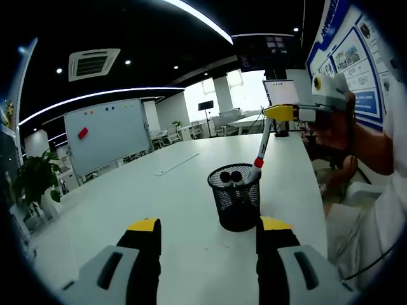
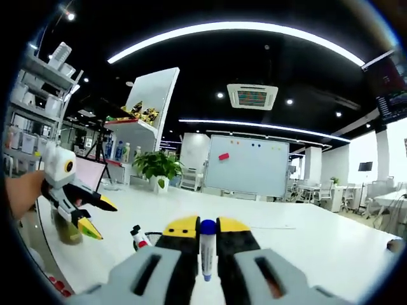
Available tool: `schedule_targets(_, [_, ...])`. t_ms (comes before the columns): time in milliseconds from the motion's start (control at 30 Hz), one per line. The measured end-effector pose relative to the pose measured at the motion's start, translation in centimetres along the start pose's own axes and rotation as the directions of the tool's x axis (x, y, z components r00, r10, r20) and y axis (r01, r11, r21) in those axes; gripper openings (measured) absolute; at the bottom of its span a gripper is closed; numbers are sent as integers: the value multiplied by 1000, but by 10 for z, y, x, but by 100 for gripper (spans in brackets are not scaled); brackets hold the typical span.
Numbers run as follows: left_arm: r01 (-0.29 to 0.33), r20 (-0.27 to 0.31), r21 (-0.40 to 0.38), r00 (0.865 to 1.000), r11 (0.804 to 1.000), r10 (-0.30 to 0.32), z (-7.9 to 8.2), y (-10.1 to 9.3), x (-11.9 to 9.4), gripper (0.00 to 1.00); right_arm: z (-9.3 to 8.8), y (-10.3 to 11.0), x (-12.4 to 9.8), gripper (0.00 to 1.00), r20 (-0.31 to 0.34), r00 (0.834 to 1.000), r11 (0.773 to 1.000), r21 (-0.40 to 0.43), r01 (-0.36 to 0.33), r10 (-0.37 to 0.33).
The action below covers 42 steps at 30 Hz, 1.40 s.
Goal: Pick up the whiteboard markers from the pen holder and place them facing the whiteboard neatly
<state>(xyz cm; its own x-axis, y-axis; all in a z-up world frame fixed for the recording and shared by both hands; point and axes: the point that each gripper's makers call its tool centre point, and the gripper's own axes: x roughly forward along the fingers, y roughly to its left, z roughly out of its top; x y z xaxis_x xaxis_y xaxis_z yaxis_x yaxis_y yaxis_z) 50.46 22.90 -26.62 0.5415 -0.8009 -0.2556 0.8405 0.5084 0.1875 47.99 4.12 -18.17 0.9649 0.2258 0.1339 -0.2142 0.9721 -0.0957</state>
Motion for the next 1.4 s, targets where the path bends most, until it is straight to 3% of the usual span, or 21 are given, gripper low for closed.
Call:
schedule_targets(167, [-1,1,4,1000,1000,1,0,0,0,62,-12,-4,-1,9,-12,1000,999,-45,28,-28])
schedule_targets(400, [-1,2,5,1000,1000,1,0,0,0,62,-24,-18,-2,9,-29,998,998,-25,60,-61])
schedule_targets(833, [-1,1,11,1000,1000,1,-1,0,0,62,-42,-22,-5,9,-69,994,996,-17,83,-84])
schedule_targets(1400, [0,-2,12,1000,1000,0,5,-14,3,62,-62,-27,-10,9,-99,989,994,1,113,-113])
